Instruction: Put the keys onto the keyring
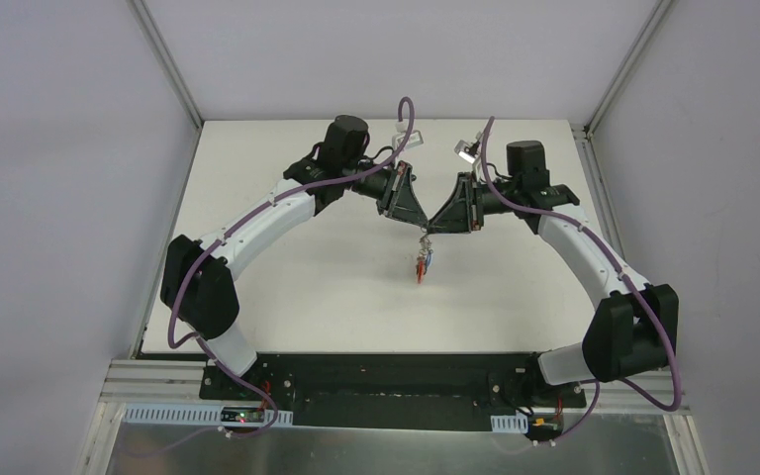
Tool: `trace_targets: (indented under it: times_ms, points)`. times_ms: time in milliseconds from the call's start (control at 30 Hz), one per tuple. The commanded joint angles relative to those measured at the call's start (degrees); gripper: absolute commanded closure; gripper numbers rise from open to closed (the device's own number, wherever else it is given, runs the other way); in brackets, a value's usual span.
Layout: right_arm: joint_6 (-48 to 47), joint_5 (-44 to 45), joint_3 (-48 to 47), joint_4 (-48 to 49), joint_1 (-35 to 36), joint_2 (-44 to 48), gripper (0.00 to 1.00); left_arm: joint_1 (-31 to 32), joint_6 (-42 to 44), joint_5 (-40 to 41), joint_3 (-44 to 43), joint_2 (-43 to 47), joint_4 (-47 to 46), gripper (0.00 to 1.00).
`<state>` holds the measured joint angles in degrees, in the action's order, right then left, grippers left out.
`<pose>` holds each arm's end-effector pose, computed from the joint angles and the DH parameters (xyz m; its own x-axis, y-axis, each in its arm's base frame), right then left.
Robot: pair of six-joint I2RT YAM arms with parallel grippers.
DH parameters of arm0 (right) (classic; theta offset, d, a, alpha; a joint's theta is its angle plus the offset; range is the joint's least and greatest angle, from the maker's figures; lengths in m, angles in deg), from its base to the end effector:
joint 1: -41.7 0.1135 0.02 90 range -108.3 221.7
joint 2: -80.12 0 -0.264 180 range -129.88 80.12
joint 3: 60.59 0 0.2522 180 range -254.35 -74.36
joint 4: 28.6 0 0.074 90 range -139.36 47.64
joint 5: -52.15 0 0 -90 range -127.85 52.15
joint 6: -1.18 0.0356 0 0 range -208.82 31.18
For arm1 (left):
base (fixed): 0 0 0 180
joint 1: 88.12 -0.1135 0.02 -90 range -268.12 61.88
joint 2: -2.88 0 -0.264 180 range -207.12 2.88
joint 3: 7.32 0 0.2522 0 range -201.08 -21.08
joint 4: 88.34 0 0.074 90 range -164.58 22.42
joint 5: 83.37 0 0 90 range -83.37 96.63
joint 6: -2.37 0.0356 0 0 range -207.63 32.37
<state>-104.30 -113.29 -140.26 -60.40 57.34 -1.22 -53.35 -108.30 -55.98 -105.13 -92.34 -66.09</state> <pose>0.2811 0.1145 0.3214 -0.2862 -0.1498 -0.9464 -0.9563 -0.0161 0.2918 0.2950 -0.2433 0.3574 -0.5936 0.2144 -0.7756 0.7905 -0.0248 -0.6119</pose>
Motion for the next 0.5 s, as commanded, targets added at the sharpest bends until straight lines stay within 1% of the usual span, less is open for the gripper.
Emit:
trace_targets:
  times_ms: [0,67,200,300,333,467]
  points:
    - [1.94,-2.96,-0.32,3.71,0.47,0.71,0.77,-0.49,-1.57,-2.18,-0.60,1.99,-3.36,1.00]
    - [2.54,-3.28,-0.35,4.21,0.47,0.73,0.80,-0.49,-1.49,-2.02,-0.51,1.89,-3.27,1.00]
    - [3.71,-3.40,-0.36,4.90,0.51,0.82,0.92,-0.49,-1.22,-1.50,-0.57,1.56,-2.88,1.00]
    - [4.61,-3.31,-0.28,5.61,0.40,0.77,0.99,-0.49,-0.73,-0.87,-0.71,1.53,-2.40,1.00]
    - [5.04,-3.39,-0.21,5.97,0.32,0.76,1.00,-0.49,-0.32,-0.59,-0.88,1.53,-1.86,1.00]
    - [7.14,-2.42,-0.48,7.60,-0.33,0.67,1.00,-0.93,1.25,0.20,-1.59,1.61,0.44,1.00]
